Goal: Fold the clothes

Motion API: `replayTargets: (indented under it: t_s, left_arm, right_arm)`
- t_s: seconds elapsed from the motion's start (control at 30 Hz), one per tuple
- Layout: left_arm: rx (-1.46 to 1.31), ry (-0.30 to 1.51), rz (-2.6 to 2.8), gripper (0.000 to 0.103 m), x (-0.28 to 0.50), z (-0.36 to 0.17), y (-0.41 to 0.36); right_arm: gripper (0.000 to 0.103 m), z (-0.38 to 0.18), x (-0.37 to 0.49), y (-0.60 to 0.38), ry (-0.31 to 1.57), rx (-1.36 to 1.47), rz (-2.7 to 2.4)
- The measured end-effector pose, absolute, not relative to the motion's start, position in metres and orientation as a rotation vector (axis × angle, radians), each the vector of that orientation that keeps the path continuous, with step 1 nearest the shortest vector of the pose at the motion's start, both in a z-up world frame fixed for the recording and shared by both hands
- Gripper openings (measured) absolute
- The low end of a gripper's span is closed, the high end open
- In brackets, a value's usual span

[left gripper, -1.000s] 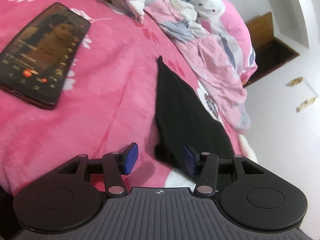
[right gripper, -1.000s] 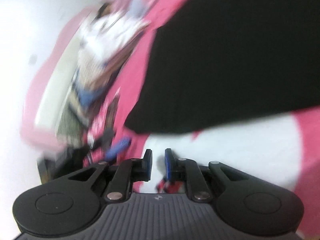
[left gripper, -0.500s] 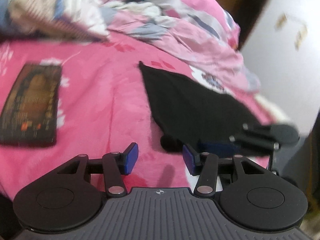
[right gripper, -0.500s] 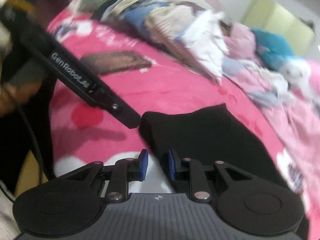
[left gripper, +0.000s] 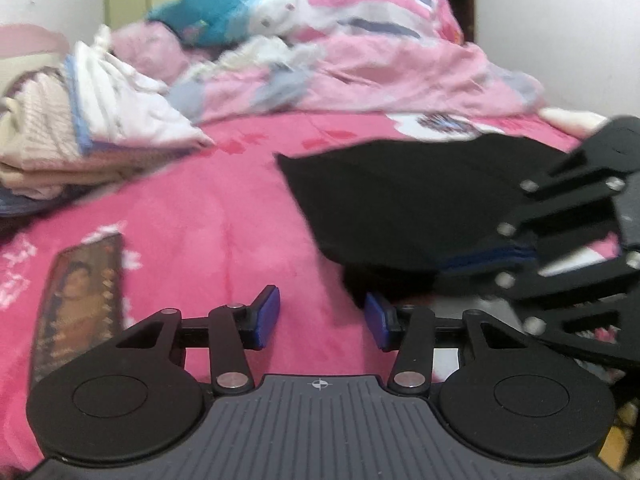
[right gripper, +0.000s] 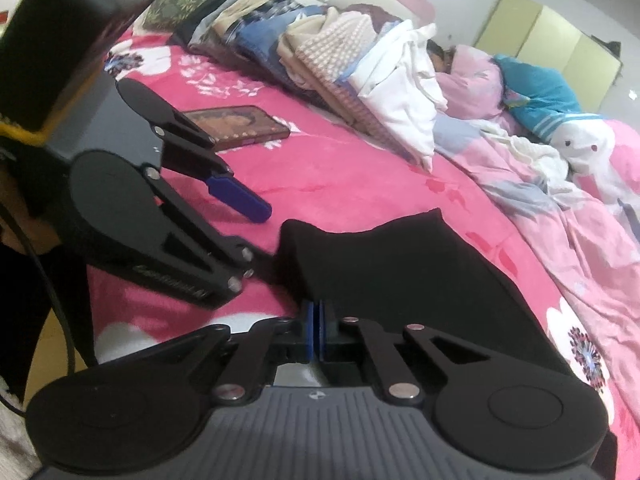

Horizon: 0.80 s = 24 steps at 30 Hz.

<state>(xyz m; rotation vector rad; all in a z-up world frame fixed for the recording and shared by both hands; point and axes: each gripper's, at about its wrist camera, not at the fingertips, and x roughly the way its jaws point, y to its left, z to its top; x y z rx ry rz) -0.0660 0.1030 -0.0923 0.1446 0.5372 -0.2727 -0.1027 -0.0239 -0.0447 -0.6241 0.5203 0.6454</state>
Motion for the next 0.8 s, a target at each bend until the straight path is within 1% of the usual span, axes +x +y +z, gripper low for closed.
replayTargets:
  t_s: [0.07,0.2,0.33,0.57,0.67,0.8]
  left_arm:
    - [0.123,0.525,-0.222,0.044,-0.062,-0.093,0.109]
    - [0.042,0.569,-0.184,0.044,-0.059,-0.092,0.125]
    - [-0.023,0.576,-0.176,0.043,-0.074,-0.082,0.138]
    - [-0.389,0.606,-0.449,0.043,-0.076,-0.075,0.153]
    - [-0.557,0.682,-0.562,0.043,-0.062,-0.086,0.154]
    - [-0.751,0.759,-0.575,0.043,-0.043,-0.108,0.162]
  right_arm:
    - [0.001,-0.044,-0.102,-0.025,0.522,-0.612,0.647]
    - [0.001,-0.049,-0.099,-0.027,0.537,-0.592,0.647]
    - [0.001,-0.047,-0.092,-0.033,0.555,-0.521,0.642]
    - [0.001,-0.032,-0.078,-0.052,0.588,-0.348,0.659]
    - [0.001,-0.027,-0.075,-0.058,0.589,-0.308,0.661]
    - [0.001,-0.029,-0.079,-0.056,0.582,-0.318,0.666]
